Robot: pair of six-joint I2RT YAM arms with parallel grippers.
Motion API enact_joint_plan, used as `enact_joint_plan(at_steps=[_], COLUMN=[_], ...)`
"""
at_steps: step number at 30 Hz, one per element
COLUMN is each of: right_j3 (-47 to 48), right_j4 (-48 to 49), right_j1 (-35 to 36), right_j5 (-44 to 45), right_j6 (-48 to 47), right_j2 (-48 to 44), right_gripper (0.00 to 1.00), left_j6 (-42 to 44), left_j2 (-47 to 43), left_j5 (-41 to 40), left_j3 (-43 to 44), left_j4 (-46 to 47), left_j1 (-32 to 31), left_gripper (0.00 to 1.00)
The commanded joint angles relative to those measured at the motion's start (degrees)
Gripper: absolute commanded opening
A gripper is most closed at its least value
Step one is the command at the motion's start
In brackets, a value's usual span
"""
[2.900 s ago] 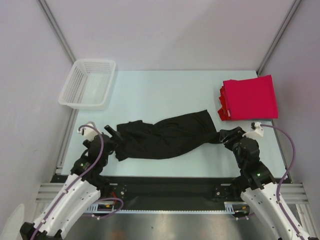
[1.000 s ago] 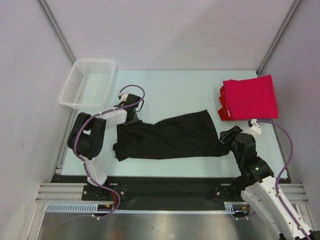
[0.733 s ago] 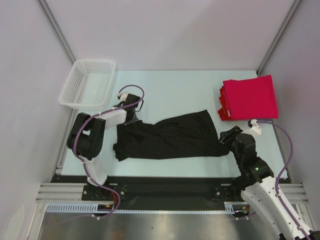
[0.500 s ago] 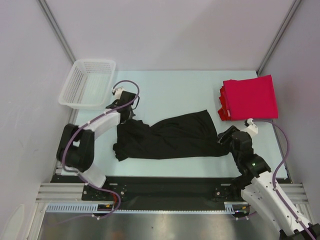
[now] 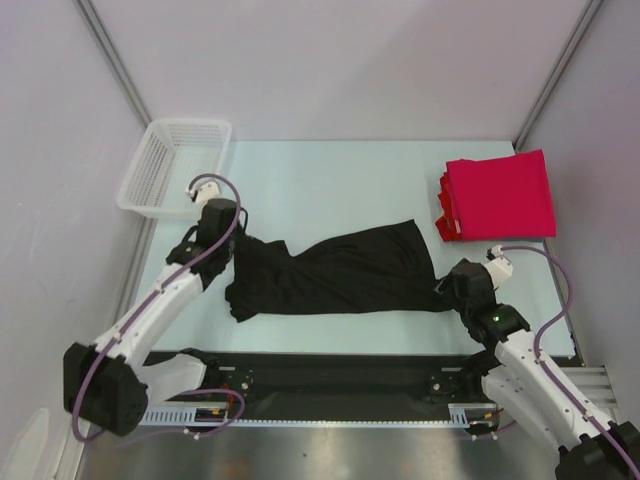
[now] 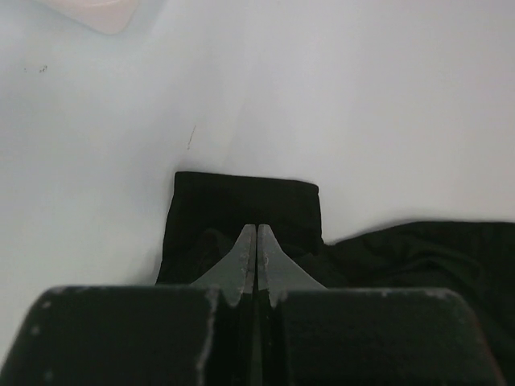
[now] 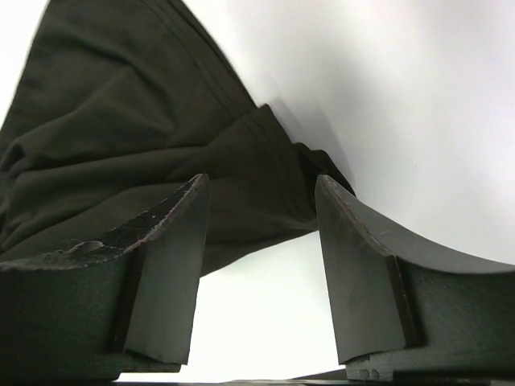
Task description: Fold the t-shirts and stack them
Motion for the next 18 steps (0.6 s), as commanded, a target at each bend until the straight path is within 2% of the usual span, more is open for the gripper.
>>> enact_joint_plan(at_steps=[1,5,6,10,13,18], right_j3=[-1.56,-2.17,-2.44,-3.49,-3.67,-3.76], right_j4=[2.65,3.35,2.66,0.46,-0.95,-2.10], right_j1=[-0.22,-0.22,-0.14,-0.22,-0.14,-0.22], right_j5=[0.26,-4.04,-4.23,-3.79,-3.70,-3.88], right_j6=[2.49,1.97,1.88,2.75,3.19,3.99], right_j2=[0.67,1.11,0.67,-2.13,-5.03,-6.36], right_gripper=[0.58,0.56,0.56,0.56,0.57,0.60], left_j6=[-2.56,-3.88,-4.05,-5.90,-5.55,-6.08], left_j2=[-8.85,-19.83,-24.73,-35.30,-41.27,-46.39], left_j5=[2.76,11.01,14.68,22.33,28.23,37.65], left_j3=[-2.92,-8.37,-9.60,-14.79,-15.41,-12.35], left_j4=[-1.76,-2.47,-2.47,-7.11,-12.90,-21.79], left_j1=[0.21,0.12,0.04,-0.31,-0.40,-0.67], left_gripper=[0.00,0.00,0.00,0.00,0.00,0.00])
